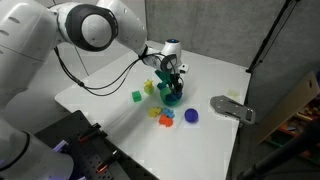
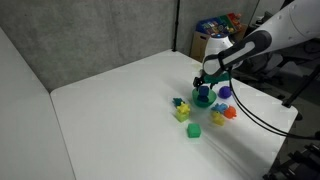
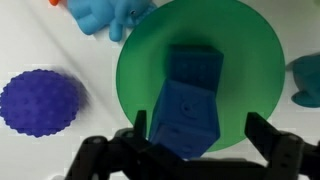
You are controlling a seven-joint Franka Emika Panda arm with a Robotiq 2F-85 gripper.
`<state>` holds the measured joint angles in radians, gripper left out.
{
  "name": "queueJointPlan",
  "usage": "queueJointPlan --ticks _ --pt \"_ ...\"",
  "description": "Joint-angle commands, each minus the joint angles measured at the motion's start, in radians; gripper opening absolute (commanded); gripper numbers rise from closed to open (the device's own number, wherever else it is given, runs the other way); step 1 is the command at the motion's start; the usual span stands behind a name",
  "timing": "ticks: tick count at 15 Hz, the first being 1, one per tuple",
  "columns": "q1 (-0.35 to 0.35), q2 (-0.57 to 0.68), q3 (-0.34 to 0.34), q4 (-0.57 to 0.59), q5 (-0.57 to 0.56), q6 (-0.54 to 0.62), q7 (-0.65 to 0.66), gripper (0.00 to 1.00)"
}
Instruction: Put the blue block on the table
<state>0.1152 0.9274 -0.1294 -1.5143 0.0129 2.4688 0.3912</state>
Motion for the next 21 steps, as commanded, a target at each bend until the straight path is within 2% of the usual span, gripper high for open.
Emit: queueJointPlan --ticks 1,6,7,8,9,13,16,21 --pt "0.015 0.04 -0.022 0.079 -0.024 -0.059 0.014 1.0" --pt "0.03 0.063 -0.037 0.118 -0.051 -0.071 0.014 1.0" --pt "0.032 0.066 -0.039 0.121 -0.054 -0.072 0.014 0.75" --pt "0.033 0.068 -0.038 0.125 -0.056 -0.075 0.011 0.73" --pt "0.034 0.07 -0.038 0.126 -0.058 -0.076 0.01 0.66" --pt "0.035 0.062 -0.041 0.122 -0.061 -0.092 0.013 0.33" --pt "0.034 0.031 -0.043 0.115 -0.06 -0.116 0.013 0.29" --pt "0.029 -0.054 -0.027 0.092 -0.055 -0.127 -0.008 0.29"
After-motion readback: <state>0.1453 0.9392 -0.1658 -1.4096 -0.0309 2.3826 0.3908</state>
